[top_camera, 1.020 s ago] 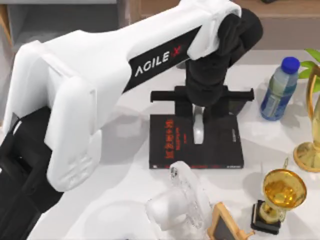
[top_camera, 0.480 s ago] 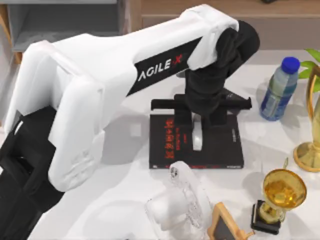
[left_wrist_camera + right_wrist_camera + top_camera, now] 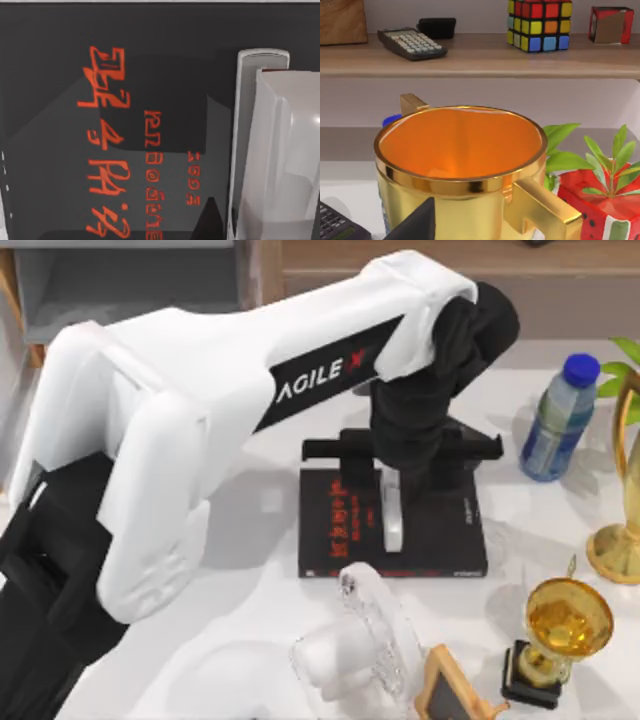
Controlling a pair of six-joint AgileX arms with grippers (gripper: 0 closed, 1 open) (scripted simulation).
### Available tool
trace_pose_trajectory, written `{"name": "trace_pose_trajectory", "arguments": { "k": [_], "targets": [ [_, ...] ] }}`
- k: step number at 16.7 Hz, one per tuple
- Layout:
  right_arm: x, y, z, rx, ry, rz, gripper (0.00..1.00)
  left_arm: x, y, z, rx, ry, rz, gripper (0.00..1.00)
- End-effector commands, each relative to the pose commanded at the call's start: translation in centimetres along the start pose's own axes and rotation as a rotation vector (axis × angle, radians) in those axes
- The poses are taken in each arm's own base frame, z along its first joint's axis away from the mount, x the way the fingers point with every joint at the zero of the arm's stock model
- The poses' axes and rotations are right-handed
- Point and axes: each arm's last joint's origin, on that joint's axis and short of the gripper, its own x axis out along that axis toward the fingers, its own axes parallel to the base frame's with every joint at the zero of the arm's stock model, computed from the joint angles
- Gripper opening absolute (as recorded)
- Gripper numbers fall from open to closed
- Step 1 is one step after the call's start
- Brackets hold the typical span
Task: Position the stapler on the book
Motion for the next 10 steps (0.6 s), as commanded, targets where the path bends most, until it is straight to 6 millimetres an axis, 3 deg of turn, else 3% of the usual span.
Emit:
{"name": "trace_pose_trajectory", "arguments": {
  "k": [4, 10],
  "targets": [
    [0.00, 0.00, 0.00, 0.000, 0.000, 0.000, 1.00, 0.00, 0.00, 0.00, 0.000, 0.000, 0.000, 0.98],
    [0.00, 0.00, 0.00, 0.000, 0.000, 0.000, 1.00, 0.00, 0.00, 0.00, 0.000, 0.000, 0.000, 1.00]
  ]
}}
